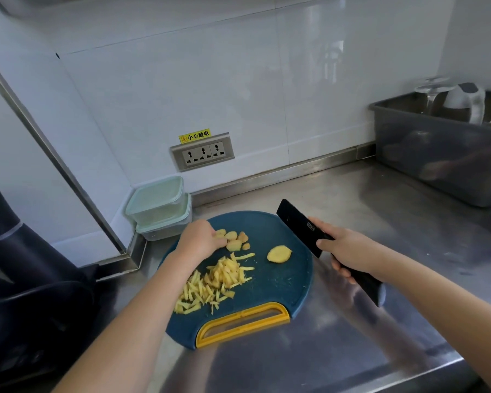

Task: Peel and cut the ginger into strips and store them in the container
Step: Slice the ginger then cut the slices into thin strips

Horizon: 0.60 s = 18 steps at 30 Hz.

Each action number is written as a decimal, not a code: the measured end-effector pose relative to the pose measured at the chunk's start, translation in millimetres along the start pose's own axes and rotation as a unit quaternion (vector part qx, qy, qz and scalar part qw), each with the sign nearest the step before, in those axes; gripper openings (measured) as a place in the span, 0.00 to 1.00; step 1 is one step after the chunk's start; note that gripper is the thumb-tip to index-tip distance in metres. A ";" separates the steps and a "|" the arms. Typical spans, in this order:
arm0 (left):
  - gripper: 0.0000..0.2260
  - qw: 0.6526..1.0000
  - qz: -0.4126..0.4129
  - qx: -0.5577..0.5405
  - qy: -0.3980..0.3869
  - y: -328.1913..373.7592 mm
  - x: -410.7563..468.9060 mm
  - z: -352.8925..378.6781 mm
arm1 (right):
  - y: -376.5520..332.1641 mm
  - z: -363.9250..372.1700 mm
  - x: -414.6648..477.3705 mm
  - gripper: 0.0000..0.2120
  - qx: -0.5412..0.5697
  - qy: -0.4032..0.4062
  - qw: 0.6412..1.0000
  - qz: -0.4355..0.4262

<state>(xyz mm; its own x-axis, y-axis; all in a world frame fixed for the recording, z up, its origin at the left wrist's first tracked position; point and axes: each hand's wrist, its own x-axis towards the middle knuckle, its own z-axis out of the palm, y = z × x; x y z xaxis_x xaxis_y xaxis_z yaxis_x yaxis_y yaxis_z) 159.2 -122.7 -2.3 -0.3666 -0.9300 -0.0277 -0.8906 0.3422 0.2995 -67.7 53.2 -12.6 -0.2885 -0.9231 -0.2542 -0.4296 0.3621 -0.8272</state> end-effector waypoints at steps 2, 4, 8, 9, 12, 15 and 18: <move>0.13 0.995 0.040 -0.088 0.027 11.4 -10.0 -2.4 | 0.6 0.3 -0.3 0.27 0.001 0.000 1.000 -0.002; 0.11 0.978 0.103 -0.181 0.020 33.2 -22.9 -2.7 | 0.2 -0.1 -0.9 0.27 0.001 -0.001 1.000 0.000; 0.14 0.935 0.146 -0.319 -0.052 65.7 -38.1 19.3 | -1.1 0.4 -2.7 0.27 0.001 -0.002 1.000 0.001; 0.15 0.932 0.152 -0.322 -0.066 66.3 -39.1 26.5 | -1.4 0.7 -3.1 0.27 0.000 -0.003 1.000 0.001; 0.17 0.929 0.187 -0.300 -0.107 59.8 -41.8 39.6 | -0.8 1.1 -3.2 0.28 -0.002 -0.003 1.000 0.005; 0.17 0.937 0.218 -0.249 -0.113 54.4 -38.7 35.1 | 0.4 0.3 -3.0 0.28 -0.002 -0.004 1.000 0.006; 0.20 0.947 0.234 -0.175 -0.134 55.3 -34.1 26.2 | 0.2 0.3 -3.1 0.28 -0.005 -0.005 1.000 0.007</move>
<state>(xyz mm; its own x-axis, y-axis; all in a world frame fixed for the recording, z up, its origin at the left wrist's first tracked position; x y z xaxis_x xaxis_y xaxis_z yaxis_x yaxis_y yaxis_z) 115.4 -68.6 -9.7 -0.7954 -0.6047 -0.0406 -0.4876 0.5988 0.6354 -66.7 56.1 -12.1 -0.2859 -0.9195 -0.2697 -0.4339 0.3752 -0.8191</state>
